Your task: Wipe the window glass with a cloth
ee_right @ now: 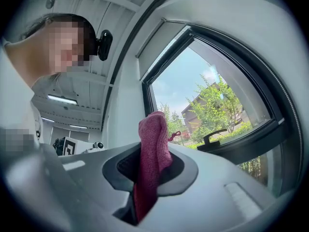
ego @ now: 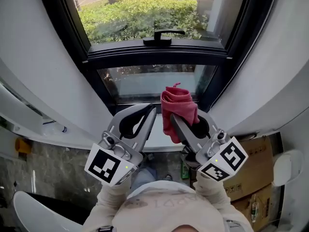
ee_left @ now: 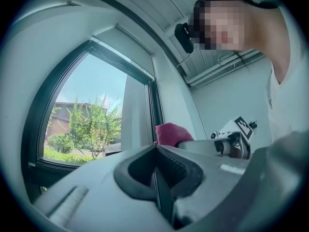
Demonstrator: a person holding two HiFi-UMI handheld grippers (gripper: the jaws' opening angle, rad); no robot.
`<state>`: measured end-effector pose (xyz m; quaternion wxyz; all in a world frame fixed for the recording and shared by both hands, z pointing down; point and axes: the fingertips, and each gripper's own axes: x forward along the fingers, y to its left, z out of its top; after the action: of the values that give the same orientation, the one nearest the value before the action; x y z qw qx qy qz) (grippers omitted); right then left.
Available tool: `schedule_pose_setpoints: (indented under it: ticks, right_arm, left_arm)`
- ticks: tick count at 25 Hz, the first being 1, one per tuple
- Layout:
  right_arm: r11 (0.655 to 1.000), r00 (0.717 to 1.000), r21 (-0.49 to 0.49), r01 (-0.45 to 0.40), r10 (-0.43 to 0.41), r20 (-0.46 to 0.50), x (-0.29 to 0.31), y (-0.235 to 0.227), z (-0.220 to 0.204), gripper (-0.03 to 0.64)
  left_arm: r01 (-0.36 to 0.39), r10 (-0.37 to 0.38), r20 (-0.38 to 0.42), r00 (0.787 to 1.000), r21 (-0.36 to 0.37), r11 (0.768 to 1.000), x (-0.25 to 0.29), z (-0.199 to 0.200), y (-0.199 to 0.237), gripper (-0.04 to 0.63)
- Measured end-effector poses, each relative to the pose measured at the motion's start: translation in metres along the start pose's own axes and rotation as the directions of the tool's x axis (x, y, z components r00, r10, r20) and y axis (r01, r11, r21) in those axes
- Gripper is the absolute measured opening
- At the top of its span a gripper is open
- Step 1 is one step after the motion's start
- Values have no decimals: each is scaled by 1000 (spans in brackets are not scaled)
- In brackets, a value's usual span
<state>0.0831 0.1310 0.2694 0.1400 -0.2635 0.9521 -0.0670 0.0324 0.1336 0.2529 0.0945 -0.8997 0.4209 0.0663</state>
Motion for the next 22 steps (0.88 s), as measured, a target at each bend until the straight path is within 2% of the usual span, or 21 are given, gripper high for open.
schedule_pose_setpoints:
  ticks: [8,12,17,22]
  right_arm:
    - [1000,999,-26,14,-15,-28,98,-29,-12,77]
    - [998,999,-62,20,-22,-28,156,-45,-4,75]
    - [981,997,-187,58,-65,-31,235,-67,24,75]
    - [965,995,-246,94,-97,1,298,-87,83,75]
  left_arm:
    - [2,-2,-7,1000,-26,1000,9,-14,93,100]
    - [23,-23,3,1000,-23,999,10,-17,135,100]
    - [84,-83,18,996,-49,995,8,-24,171,100]
    - [125,-124,18,992,-76,989,10,-19,184,100]
